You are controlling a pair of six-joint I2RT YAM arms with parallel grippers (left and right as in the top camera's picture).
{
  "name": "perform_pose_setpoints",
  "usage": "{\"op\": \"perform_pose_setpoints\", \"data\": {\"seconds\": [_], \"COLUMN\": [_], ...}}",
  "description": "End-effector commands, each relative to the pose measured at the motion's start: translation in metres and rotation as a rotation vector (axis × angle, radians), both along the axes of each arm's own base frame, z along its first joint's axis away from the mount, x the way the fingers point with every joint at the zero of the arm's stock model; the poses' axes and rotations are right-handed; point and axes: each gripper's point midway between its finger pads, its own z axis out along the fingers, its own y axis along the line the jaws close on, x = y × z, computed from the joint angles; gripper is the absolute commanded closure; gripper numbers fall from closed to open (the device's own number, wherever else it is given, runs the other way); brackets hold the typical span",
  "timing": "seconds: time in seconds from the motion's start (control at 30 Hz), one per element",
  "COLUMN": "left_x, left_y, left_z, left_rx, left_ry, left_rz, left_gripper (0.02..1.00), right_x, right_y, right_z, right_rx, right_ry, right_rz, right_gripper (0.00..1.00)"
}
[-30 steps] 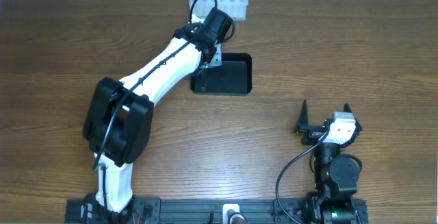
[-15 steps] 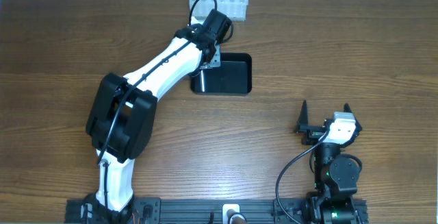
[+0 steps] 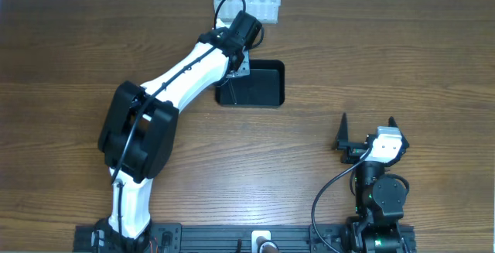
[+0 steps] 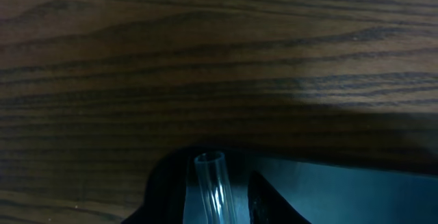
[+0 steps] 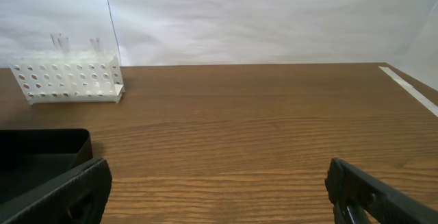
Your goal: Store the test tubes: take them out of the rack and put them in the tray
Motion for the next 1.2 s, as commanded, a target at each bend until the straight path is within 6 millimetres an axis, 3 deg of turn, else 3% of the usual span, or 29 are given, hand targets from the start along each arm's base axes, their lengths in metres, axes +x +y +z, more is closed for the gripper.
{"op": "perform_pose_setpoints", "data": {"seconds": [0.03, 0.17, 0.27, 0.33, 0.47, 0.63, 0.9, 1.2], "left_x": [0.007, 0.021, 0.053, 0.068, 0.098, 0.124, 0.148, 0.169], "left_y": [0.000, 0.008, 0.008, 0.011, 0.020, 0.011, 0.001, -0.010], "left_z": [0.091, 0.150, 0.192, 0.198, 0.190, 0.163, 0.127, 0.103], "left_rx": [-0.074, -0.064, -0.005, 0.019, 0.026, -0.022, -0.113, -0.132], "left_ry": [-0.180, -0.362, -0.554, -0.610, -0.662, -0.672, -0.690, -0.685], "left_rz": [-0.012, -0.032, -0.147, -0.171, -0.182, -0.349, -0.504, -0.527], "left_gripper": [0.584, 0.465, 0.389, 0.378, 0.301, 0.277, 0.255, 0.255], "right_x": [0.000, 0.000, 0.000, 0.000, 0.000, 0.000, 0.000, 0.000], "right_y": [0.000, 0.000, 0.000, 0.000, 0.000, 0.000, 0.000, 0.000], "right_z": [-0.002, -0.002, -0.002, -0.002, -0.002, -0.002, -0.002, -0.002], "right_rx": [-0.007, -0.007, -0.007, -0.007, -0.007, -0.007, -0.007, -0.007], "right_ry": [0.002, 0.002, 0.002, 0.002, 0.002, 0.001, 0.002, 0.002], "right_rz": [0.001, 0.001, 0.001, 0.001, 0.001, 0.001, 0.001, 0.001], "right_gripper": [0.009, 0.009, 0.009, 0.009, 0.007, 0.007, 0.009, 0.009]}}
